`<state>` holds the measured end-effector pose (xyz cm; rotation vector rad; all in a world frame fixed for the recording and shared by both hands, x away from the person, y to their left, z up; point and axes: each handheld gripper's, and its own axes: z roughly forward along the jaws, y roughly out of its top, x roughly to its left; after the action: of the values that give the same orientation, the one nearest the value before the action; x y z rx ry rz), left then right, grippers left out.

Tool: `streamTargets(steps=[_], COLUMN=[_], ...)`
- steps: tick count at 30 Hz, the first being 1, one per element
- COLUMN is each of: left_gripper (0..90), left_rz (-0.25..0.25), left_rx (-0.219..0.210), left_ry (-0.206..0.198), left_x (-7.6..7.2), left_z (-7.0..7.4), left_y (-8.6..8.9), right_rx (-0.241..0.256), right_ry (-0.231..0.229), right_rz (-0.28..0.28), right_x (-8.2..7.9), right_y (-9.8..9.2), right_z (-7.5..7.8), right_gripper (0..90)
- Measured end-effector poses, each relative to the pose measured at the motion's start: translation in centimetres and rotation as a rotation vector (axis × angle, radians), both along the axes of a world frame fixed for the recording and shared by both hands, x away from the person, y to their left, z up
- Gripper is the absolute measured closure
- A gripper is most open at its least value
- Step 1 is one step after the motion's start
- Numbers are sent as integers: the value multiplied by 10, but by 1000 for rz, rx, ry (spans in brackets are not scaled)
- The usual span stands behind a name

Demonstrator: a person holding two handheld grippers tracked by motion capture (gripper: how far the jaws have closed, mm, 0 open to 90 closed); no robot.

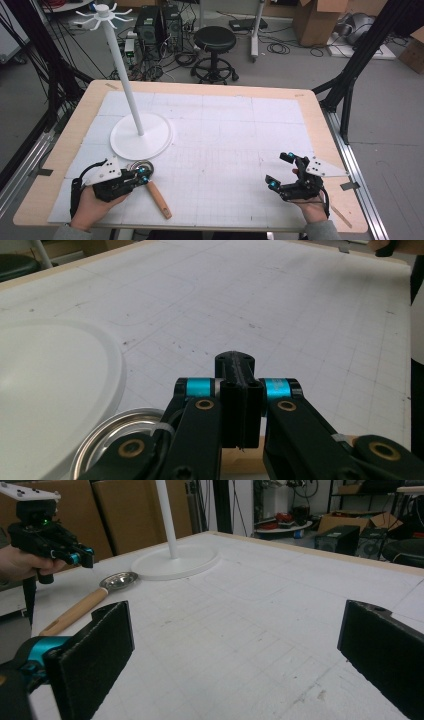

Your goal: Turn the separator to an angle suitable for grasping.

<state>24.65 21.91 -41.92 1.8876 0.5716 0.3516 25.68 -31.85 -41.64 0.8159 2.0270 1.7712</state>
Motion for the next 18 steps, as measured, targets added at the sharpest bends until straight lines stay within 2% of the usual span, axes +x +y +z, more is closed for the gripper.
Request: streamTargets(steps=[10, 18], left_gripper=[898, 898], left_rz=[-16, -38], left_rx=[45, 71], left_ry=[23, 55], left_x=[-16, -24], left_z=[-11, -18], left_y=[-3, -3], right_rx=[5, -10], right_ry=[4, 4], right_rz=[-2, 6], right_x=[0, 3], right_y=[-1, 3], right_z=[-1, -2], right_gripper=[6, 6])
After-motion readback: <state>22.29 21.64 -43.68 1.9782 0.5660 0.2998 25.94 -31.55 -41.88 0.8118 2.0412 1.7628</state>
